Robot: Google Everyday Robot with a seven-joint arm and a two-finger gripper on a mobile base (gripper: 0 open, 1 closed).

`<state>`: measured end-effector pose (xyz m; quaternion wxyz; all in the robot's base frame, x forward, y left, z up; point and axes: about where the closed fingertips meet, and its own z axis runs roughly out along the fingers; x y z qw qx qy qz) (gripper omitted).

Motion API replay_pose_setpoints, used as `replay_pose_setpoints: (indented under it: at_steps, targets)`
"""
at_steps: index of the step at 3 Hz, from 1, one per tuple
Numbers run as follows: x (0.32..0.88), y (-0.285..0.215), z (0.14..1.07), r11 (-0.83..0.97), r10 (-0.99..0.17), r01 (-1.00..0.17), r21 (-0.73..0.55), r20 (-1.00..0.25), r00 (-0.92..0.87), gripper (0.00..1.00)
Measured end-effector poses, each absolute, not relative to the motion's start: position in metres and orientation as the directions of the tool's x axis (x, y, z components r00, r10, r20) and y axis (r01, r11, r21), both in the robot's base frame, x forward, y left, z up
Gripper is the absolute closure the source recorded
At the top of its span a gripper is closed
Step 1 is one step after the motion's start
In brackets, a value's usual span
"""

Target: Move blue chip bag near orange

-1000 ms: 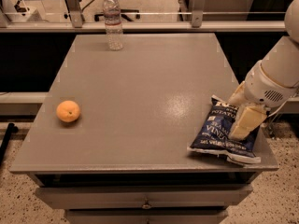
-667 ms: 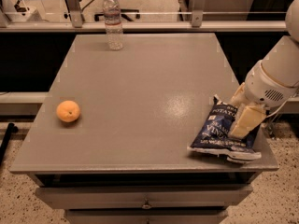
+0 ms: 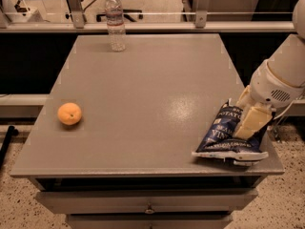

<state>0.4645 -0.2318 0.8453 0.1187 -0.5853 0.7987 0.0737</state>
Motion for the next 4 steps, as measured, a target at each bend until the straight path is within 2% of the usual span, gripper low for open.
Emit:
replay_pose_setpoints:
  at_steps: [2, 3, 4]
  targets:
    - [0.505, -0.229, 0.907, 0.296, -0.891, -0.954, -0.038, -0.37, -0.262, 1.0]
    - [0.518, -0.234, 0.943, 0.309, -0.882, -0.945, -0.104, -0.403, -0.244, 1.0]
    - [0.518, -0.233, 0.943, 0.309, -0.882, -0.945, -0.106, -0.404, -0.243, 1.0]
